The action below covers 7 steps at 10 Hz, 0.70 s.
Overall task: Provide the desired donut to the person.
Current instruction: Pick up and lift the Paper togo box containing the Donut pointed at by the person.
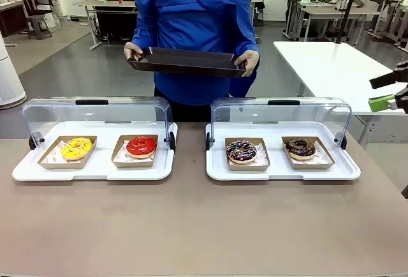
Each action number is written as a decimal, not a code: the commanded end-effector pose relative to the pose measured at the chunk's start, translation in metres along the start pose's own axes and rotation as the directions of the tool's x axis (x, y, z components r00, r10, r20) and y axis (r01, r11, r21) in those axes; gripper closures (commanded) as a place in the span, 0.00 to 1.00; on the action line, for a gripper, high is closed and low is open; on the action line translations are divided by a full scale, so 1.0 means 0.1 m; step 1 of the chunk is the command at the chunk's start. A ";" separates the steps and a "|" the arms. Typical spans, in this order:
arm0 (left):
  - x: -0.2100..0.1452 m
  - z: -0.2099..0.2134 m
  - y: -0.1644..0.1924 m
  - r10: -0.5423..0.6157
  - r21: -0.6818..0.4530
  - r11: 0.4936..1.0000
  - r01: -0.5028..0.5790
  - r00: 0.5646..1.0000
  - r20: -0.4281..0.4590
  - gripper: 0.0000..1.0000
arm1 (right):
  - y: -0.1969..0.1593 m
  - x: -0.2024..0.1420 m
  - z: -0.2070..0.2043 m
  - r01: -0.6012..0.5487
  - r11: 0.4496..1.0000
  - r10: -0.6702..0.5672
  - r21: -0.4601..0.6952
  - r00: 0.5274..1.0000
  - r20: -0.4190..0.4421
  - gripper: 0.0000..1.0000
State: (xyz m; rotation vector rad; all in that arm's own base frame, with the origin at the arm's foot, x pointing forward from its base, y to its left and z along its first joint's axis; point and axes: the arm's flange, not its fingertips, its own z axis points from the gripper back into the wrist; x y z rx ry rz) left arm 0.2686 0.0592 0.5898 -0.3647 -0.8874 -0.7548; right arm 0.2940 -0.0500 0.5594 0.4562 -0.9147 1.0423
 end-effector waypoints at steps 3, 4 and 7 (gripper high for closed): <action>-0.73 -0.52 -0.64 -0.050 -0.003 0.999 0.050 0.998 0.049 0.00 | 0.17 -0.05 -0.21 -0.076 0.997 0.076 -0.004 0.997 0.001 0.00; 0.01 0.01 0.00 -0.001 0.006 1.000 0.001 1.000 0.005 0.00 | 0.00 0.02 0.02 -0.015 1.000 0.015 -0.008 1.000 0.010 0.00; 0.01 0.01 0.00 -0.001 0.006 1.000 0.001 1.000 0.005 0.00 | 0.00 0.02 0.02 -0.015 1.000 0.015 -0.008 1.000 0.010 0.00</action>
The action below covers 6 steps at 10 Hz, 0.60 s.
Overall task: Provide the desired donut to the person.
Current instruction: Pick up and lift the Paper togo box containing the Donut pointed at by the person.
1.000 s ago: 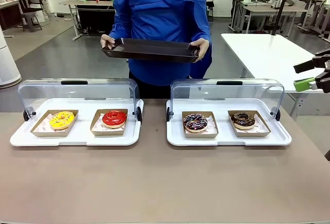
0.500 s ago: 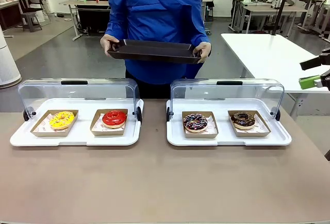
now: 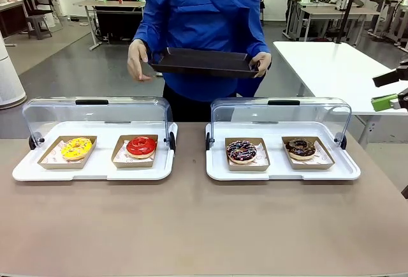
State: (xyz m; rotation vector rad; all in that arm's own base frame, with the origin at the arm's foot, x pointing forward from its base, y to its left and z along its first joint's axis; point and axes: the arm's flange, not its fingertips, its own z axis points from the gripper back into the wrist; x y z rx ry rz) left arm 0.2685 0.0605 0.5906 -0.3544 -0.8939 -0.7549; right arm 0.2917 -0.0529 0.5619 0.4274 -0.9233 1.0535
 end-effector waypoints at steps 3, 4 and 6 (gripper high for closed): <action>0.01 0.00 0.00 0.005 -0.004 1.000 -0.005 1.000 0.003 0.00 | -0.01 0.02 -0.02 0.006 1.000 -0.006 0.011 1.000 0.018 0.00; 0.01 0.00 0.00 0.005 -0.004 1.000 -0.005 1.000 0.003 0.00 | -0.01 0.02 -0.02 0.006 1.000 -0.006 0.011 1.000 0.018 0.00; 0.01 0.00 0.00 0.005 -0.004 1.000 -0.005 1.000 0.003 0.00 | -0.01 0.02 -0.02 0.006 1.000 -0.006 0.011 1.000 0.018 0.00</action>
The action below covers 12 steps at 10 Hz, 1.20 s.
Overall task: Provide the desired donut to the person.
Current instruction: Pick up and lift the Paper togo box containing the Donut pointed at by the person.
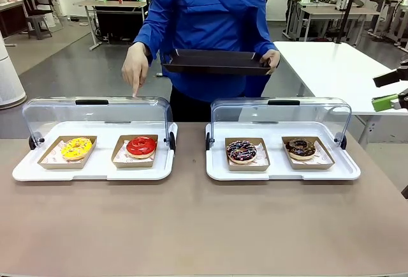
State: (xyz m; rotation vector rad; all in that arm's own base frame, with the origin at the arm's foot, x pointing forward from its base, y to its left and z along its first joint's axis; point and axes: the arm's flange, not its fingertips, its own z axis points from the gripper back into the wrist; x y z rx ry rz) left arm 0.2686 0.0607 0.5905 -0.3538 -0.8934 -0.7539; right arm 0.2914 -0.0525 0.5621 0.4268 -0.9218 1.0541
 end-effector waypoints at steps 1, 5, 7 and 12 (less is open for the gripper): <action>0.01 0.00 -0.01 0.004 -0.005 1.000 -0.004 1.000 0.004 0.00 | -0.01 0.01 -0.02 0.006 1.000 -0.007 0.010 1.000 0.019 0.00; 0.00 0.00 0.00 0.000 0.000 1.000 0.000 1.000 0.000 0.00 | -0.01 0.01 -0.02 0.006 1.000 -0.007 0.010 1.000 0.019 0.00; 0.41 -0.74 -0.35 -0.279 -0.154 0.954 0.258 0.952 -0.127 0.00 | -0.01 0.01 -0.02 0.006 1.000 -0.007 0.010 1.000 0.019 0.00; -0.05 -2.65 -0.33 -0.550 -0.460 0.806 0.372 0.759 -0.349 0.00 | -0.01 0.01 -0.02 0.006 1.000 -0.007 0.010 1.000 0.019 0.00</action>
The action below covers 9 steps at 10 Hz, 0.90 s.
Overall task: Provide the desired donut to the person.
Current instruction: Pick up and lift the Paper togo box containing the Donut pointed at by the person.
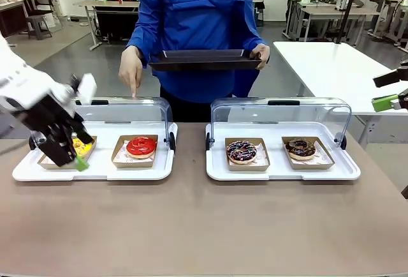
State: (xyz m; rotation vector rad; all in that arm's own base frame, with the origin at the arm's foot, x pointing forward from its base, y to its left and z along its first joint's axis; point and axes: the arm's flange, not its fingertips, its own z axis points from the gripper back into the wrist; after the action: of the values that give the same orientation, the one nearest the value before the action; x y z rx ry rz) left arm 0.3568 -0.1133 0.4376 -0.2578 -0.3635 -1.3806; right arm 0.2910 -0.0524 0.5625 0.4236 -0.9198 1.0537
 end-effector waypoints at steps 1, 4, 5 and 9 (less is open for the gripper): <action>-0.03 -0.39 0.49 -0.059 0.006 0.998 0.059 0.997 -0.058 0.00 | -0.01 0.01 -0.03 0.006 1.000 -0.007 0.012 1.000 0.023 0.00; 0.00 -0.72 0.80 -0.162 0.019 0.986 0.165 0.981 -0.104 0.00 | -0.01 0.01 -0.03 0.006 1.000 -0.007 0.012 1.000 0.023 0.00; 0.04 -0.78 0.90 -0.177 0.003 0.984 0.179 0.975 -0.131 0.00 | -0.01 0.01 -0.03 0.006 1.000 -0.007 0.012 1.000 0.023 0.00; 0.14 -1.03 1.15 -0.165 -0.003 0.986 0.167 0.972 -0.165 0.00 | -0.01 0.01 -0.03 0.006 1.000 -0.007 0.012 1.000 0.023 0.00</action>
State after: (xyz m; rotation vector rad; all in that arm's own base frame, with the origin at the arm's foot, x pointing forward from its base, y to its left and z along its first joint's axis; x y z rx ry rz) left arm 0.4735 -0.1472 0.3577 -0.0960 -0.2579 -1.5570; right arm 0.2908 -0.0529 0.5624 0.4222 -0.9188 1.0518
